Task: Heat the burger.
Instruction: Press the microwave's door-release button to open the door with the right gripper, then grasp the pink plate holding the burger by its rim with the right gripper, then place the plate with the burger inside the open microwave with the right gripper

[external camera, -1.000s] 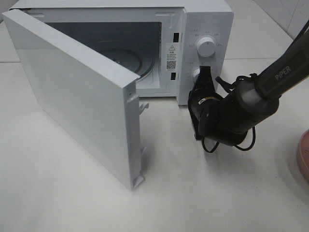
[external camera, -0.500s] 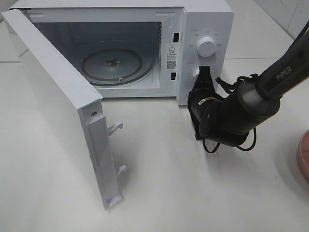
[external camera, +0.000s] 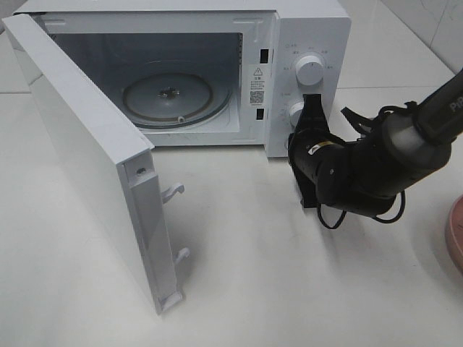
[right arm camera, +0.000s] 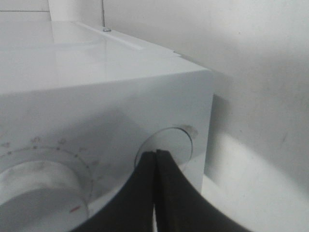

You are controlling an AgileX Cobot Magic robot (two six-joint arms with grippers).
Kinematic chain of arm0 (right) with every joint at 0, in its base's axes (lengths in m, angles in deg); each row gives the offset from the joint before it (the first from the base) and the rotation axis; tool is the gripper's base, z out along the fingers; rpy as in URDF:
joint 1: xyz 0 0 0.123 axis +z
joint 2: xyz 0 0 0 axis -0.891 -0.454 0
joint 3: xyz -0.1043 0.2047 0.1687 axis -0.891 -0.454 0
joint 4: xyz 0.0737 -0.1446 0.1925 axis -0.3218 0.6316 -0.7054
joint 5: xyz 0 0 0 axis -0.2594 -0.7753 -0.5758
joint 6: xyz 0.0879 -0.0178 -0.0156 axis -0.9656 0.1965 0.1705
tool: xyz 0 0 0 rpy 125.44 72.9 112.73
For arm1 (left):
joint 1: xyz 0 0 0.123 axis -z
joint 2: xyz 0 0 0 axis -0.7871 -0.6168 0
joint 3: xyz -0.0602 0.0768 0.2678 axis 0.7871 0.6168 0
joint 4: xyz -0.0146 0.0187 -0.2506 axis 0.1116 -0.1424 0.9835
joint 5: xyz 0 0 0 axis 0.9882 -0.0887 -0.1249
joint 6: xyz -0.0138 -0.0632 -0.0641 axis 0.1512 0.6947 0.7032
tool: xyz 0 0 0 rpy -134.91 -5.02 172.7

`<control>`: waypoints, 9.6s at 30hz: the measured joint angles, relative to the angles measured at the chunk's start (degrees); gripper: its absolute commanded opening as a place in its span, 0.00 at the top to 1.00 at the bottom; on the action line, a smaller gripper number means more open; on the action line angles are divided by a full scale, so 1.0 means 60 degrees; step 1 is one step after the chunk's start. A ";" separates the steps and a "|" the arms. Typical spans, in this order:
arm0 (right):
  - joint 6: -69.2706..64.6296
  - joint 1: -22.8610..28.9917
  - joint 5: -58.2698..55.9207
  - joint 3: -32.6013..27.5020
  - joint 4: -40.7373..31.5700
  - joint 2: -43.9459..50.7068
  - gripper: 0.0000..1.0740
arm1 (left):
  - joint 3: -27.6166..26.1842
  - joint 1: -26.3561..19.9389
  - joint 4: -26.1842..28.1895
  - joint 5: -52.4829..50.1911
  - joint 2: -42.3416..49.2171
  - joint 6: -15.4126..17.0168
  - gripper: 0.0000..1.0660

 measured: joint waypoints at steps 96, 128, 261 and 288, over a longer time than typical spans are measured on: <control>1.1488 -0.4440 -1.5183 -0.0707 0.8231 0.5443 0.21 | 0.0000 0.0000 0.0000 0.0000 0.0000 0.0000 0.08; 1.0695 -0.4670 -1.3044 -0.1308 0.8728 0.3476 0.24 | 0.0000 0.0000 0.0000 0.0000 0.0000 0.0000 0.08; 0.7525 0.2454 -1.8010 -0.2559 1.2214 0.7955 1.00 | 0.0000 0.0000 0.0000 -0.0010 0.0000 0.0000 0.08; 0.9989 0.4498 -1.8172 -0.2559 1.2433 0.8060 1.00 | 0.0000 0.0000 0.0000 -0.0010 0.0000 0.0000 0.08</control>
